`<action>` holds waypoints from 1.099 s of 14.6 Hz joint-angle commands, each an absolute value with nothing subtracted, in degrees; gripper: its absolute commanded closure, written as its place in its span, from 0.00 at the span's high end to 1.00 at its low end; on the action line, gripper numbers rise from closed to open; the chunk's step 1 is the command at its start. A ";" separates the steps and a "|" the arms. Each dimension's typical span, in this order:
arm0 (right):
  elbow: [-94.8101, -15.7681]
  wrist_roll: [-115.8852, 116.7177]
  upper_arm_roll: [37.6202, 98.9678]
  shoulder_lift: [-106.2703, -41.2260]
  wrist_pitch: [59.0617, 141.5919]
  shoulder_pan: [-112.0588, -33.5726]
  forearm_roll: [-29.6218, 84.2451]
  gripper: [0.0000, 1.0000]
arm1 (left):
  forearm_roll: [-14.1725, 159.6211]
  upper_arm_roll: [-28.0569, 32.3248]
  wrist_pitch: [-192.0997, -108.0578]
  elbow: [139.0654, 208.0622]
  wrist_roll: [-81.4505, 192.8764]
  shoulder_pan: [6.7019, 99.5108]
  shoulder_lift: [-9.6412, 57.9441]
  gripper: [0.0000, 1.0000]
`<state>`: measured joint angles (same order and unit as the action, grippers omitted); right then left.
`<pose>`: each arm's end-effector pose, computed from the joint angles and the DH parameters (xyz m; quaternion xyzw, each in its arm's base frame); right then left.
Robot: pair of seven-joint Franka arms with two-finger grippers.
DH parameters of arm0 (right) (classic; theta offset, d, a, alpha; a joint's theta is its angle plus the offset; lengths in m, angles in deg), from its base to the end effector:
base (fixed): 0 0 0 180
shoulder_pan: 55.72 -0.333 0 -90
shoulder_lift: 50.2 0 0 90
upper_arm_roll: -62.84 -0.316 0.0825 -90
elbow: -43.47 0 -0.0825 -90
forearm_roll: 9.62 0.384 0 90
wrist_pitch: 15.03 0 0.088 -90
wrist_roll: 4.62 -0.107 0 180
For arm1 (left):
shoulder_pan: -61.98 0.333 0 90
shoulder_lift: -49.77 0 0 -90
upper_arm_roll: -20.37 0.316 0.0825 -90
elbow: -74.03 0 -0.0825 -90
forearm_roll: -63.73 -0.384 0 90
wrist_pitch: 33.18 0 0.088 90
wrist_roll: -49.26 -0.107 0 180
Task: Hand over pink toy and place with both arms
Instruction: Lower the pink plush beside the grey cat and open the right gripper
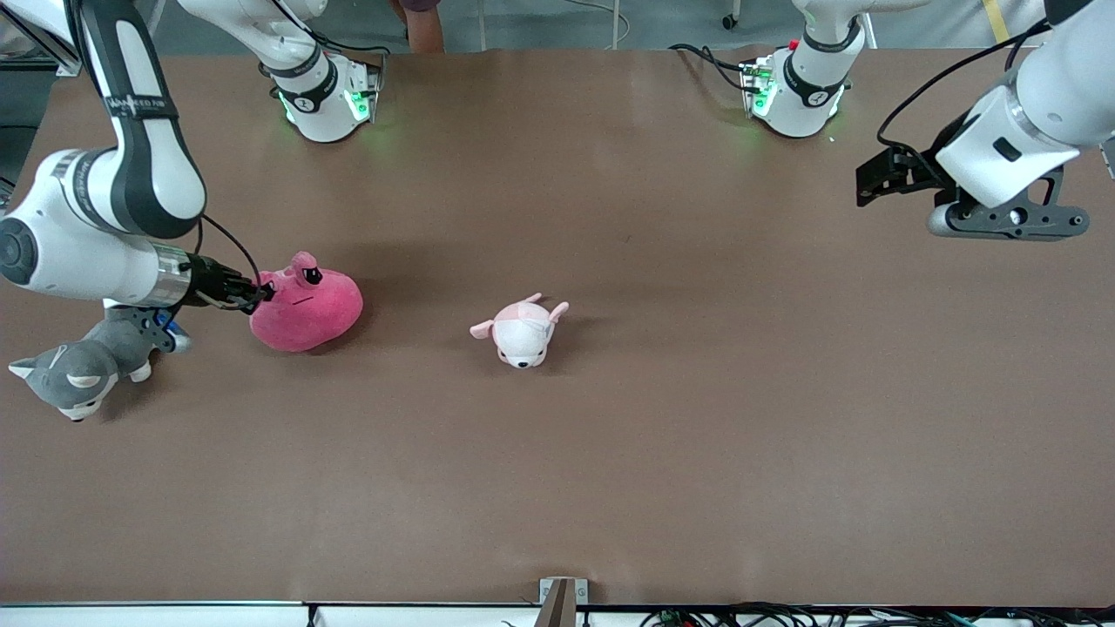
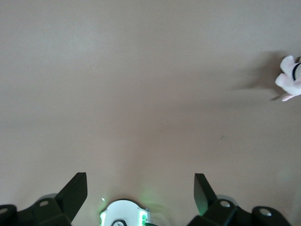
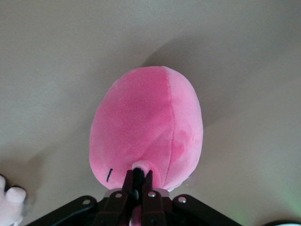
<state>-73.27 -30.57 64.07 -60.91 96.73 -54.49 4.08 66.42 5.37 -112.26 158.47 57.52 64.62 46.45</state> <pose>0.5519 -0.0077 0.3348 -0.9392 0.2986 0.1533 0.0720 0.5384 -0.1191 0.6234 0.9960 -0.0387 -0.0790 0.0169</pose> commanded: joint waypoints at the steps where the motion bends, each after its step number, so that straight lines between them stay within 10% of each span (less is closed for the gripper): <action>1: -73.34 -25.90 63.99 -62.93 98.78 -53.87 5.23 0.36 | 65.84 4.90 -115.96 166.12 54.71 66.29 51.26 1.00; 3: -72.29 -25.80 63.99 -63.20 99.49 -53.96 5.14 1.00 | 65.93 4.99 -116.85 169.37 53.49 66.38 54.59 1.00; 16: -48.14 -3.56 64.08 -63.03 85.19 -54.14 -9.61 1.00 | 66.37 4.99 -118.00 165.28 49.52 72.97 52.51 1.00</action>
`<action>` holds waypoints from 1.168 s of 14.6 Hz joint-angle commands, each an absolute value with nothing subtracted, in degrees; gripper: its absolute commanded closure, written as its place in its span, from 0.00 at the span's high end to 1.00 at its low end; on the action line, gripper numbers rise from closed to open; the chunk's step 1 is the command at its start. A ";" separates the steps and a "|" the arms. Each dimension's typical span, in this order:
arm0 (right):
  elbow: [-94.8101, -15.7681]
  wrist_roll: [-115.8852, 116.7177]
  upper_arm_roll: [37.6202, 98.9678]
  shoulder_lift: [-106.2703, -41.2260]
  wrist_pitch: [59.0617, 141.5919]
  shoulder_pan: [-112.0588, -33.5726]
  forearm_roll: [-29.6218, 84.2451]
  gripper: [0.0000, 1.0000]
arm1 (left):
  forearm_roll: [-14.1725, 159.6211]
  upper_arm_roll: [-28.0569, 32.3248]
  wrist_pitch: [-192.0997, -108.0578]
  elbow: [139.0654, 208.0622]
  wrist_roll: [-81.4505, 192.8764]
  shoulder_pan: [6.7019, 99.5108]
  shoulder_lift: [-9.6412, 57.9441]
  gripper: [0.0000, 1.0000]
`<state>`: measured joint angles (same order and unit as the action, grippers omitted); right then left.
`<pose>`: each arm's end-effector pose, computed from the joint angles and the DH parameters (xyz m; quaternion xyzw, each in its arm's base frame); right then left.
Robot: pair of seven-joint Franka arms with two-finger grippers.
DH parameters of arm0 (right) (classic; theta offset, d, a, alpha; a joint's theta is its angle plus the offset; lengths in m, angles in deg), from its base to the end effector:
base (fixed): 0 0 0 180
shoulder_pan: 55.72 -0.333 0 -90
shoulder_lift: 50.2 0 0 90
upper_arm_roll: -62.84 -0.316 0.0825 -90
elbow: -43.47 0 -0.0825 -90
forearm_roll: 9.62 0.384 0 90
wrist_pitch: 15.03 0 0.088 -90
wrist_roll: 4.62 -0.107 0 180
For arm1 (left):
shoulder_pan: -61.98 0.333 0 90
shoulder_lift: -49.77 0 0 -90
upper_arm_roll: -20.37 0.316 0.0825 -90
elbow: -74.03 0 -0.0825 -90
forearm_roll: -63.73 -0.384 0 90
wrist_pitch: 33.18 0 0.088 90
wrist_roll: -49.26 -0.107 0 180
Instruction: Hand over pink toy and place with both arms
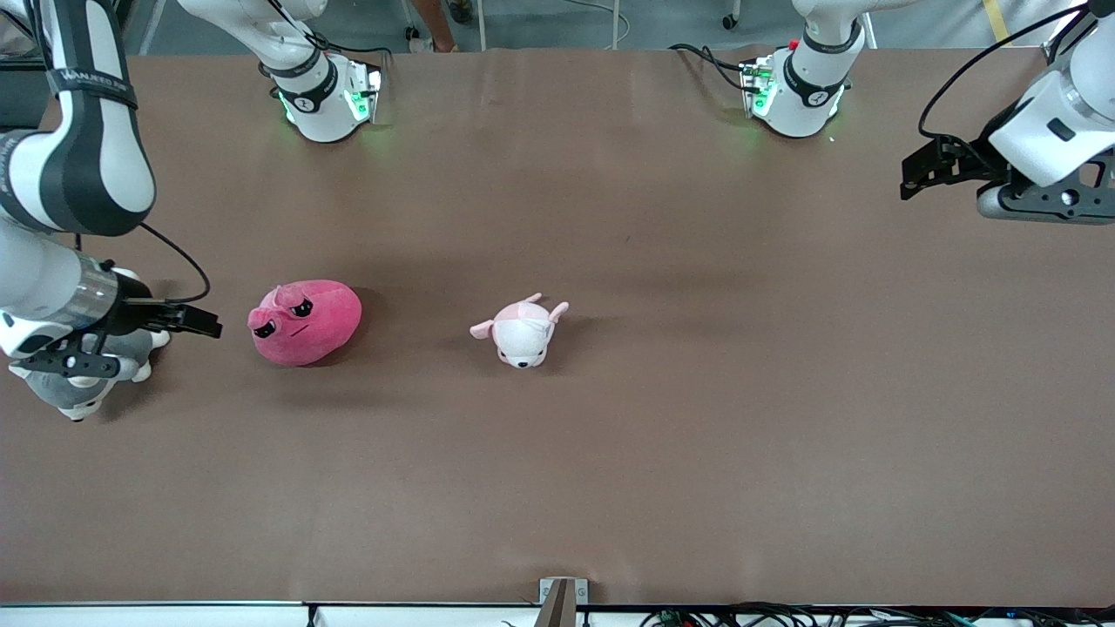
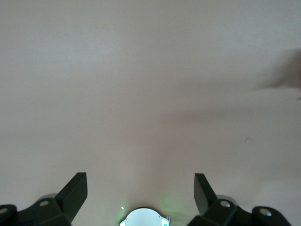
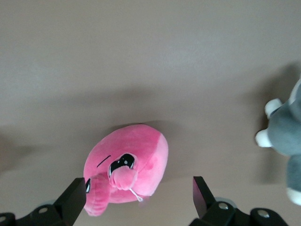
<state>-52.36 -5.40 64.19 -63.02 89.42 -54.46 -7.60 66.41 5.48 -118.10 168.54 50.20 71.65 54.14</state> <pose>0.6202 -0.0243 0.4651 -0.9986 0.0344 0.0364 0.0149 0.5179 -0.0580 0.6200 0.9981 -0.0375 -0.0475 0.0111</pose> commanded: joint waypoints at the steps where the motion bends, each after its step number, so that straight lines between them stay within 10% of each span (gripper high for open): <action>1: -45.59 -3.56 64.08 -63.03 82.12 -54.05 -9.71 1.00 | 66.11 4.99 -117.65 164.13 49.70 72.97 52.15 1.00; 17: -35.90 -8.39 63.63 -62.15 69.08 -56.33 -8.39 1.00 | 61.18 4.73 -120.45 161.13 49.88 72.70 50.56 1.00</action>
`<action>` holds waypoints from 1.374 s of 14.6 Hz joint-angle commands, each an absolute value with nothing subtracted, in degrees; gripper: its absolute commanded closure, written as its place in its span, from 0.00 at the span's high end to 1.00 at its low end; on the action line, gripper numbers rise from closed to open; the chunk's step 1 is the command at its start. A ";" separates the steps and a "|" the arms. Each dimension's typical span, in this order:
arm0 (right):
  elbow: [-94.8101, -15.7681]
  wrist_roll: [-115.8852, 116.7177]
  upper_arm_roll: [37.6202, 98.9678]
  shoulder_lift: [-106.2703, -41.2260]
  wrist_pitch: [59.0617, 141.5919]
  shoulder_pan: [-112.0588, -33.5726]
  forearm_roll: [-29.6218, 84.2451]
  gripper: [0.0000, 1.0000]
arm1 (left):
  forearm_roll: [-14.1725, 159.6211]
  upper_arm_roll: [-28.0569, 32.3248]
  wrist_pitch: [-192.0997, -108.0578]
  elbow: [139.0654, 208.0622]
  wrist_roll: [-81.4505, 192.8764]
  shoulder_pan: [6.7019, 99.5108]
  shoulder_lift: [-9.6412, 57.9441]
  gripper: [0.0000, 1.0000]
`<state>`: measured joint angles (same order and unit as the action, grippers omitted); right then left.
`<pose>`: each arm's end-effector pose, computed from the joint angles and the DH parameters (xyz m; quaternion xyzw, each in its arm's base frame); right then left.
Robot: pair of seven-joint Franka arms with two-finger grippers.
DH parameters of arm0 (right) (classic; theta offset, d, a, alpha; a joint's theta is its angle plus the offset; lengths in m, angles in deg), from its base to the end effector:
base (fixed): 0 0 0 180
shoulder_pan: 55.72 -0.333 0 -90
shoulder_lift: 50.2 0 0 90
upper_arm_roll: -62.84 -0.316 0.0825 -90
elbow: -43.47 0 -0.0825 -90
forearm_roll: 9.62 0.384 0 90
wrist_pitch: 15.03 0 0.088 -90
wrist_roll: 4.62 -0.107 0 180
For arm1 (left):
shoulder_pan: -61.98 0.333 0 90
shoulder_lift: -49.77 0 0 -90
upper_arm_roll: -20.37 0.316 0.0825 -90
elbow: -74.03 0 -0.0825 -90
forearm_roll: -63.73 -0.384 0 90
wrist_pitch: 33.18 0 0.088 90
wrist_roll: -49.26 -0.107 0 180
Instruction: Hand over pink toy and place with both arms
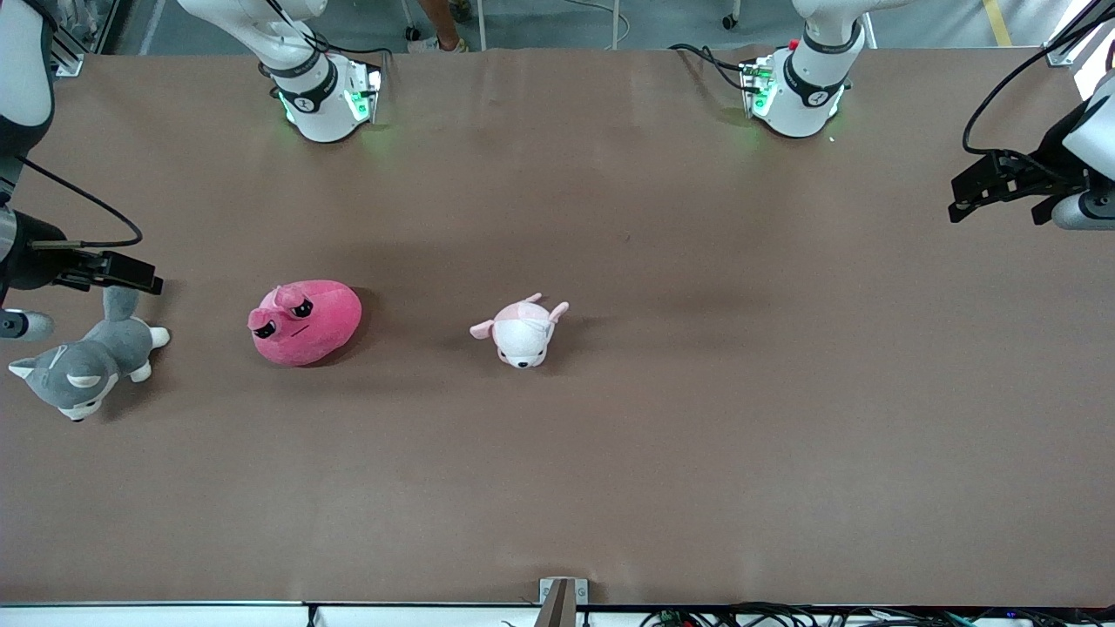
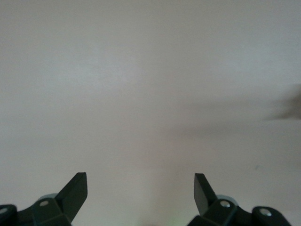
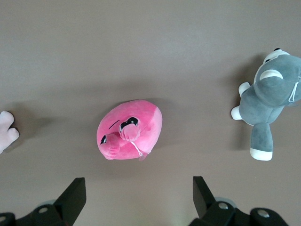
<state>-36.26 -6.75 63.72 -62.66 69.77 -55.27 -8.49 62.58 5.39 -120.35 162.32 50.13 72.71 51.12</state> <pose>0.6090 -0.0109 0.5741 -0.9974 0.0298 0.0645 0.0077 0.5413 -0.0399 0.6467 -0.9995 0.0289 -0.0022 0.0130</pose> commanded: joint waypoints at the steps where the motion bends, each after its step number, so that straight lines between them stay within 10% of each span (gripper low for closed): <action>1: -35.81 -8.39 63.64 -62.32 69.08 -56.33 -8.30 1.00 | 61.44 4.55 -120.37 161.04 49.79 72.79 50.56 1.00; 20: -39.66 -7.34 64.16 -56.72 66.62 -56.16 -8.83 1.00 | 61.71 16.42 -120.10 161.13 48.82 60.84 50.21 1.00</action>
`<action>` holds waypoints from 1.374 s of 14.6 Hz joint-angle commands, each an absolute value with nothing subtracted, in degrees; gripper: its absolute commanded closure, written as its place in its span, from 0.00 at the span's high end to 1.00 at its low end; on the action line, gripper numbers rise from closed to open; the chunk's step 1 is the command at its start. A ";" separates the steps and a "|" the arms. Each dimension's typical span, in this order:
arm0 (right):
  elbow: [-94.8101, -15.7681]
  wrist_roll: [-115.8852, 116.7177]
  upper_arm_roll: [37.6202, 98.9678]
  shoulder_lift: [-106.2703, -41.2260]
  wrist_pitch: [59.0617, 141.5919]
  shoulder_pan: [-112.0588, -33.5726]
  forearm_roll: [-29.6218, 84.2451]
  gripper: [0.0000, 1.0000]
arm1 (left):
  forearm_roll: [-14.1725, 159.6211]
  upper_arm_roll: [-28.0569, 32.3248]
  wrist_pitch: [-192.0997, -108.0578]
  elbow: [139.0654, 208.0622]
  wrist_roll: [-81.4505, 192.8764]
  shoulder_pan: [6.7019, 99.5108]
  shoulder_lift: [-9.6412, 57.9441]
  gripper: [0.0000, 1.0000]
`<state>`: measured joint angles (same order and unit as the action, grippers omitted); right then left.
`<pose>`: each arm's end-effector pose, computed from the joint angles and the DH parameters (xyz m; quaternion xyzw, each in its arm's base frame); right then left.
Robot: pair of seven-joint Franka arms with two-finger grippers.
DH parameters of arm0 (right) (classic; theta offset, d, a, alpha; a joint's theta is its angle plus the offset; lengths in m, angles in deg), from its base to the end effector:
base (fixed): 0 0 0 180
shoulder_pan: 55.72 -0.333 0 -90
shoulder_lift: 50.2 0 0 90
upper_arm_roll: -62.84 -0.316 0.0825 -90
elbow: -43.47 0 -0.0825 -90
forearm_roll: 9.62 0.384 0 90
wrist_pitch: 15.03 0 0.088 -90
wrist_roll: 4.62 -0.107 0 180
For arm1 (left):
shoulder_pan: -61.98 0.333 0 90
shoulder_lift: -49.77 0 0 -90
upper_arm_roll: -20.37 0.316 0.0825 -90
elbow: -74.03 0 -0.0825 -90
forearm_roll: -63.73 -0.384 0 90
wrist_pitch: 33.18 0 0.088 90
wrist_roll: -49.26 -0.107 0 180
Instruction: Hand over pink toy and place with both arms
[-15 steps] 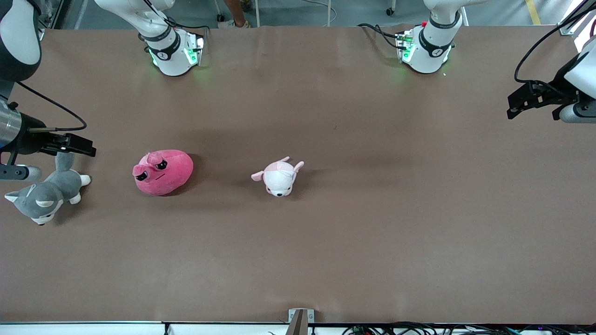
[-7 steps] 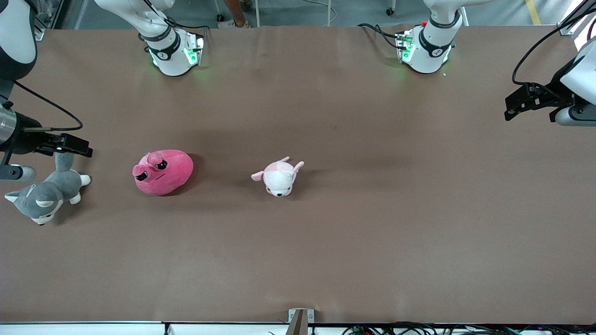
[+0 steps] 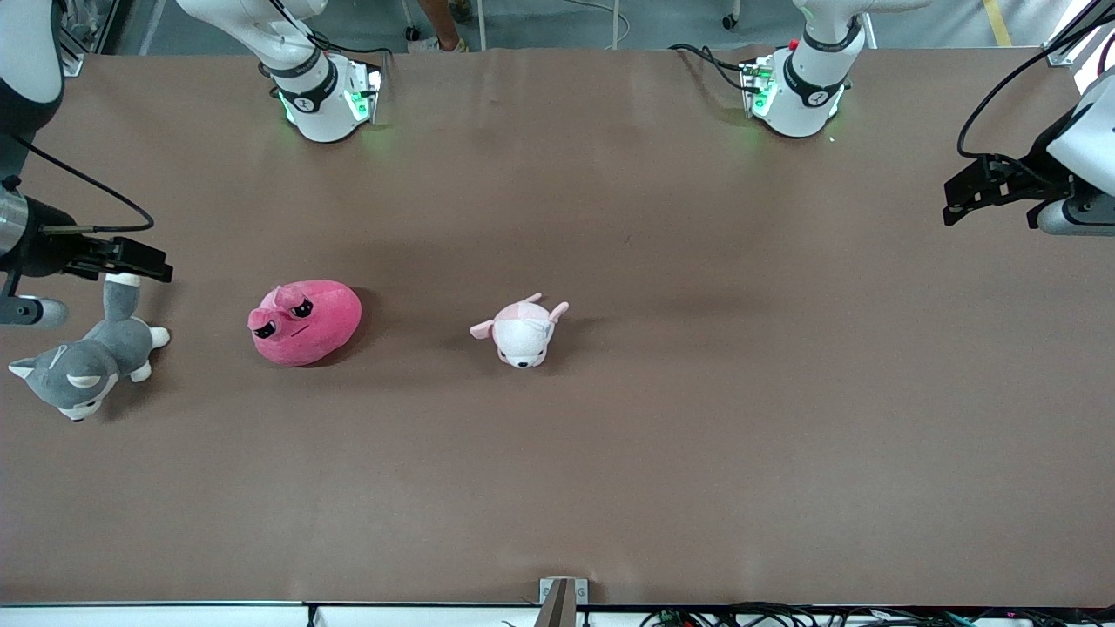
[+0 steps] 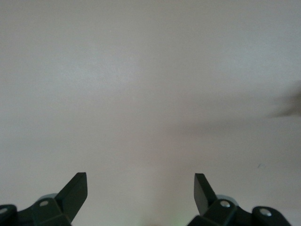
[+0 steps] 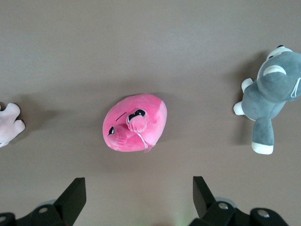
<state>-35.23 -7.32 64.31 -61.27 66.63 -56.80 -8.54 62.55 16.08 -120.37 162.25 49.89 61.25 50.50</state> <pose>0.5973 -0.0003 0.5930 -0.9971 0.0261 0.0708 0.0055 0.5440 -0.0458 0.6418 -0.9992 0.0378 0.0021 0.0109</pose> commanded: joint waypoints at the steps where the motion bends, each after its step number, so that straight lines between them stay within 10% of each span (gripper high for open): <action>1: -41.50 -7.34 64.16 -55.22 66.71 -56.16 -8.74 1.00 | 61.54 16.42 -120.19 161.13 48.82 60.84 50.21 1.00; 20: -48.55 -8.04 64.25 -45.81 66.88 -56.16 -8.74 1.00 | 63.64 16.33 -120.28 159.37 49.79 60.66 49.42 1.00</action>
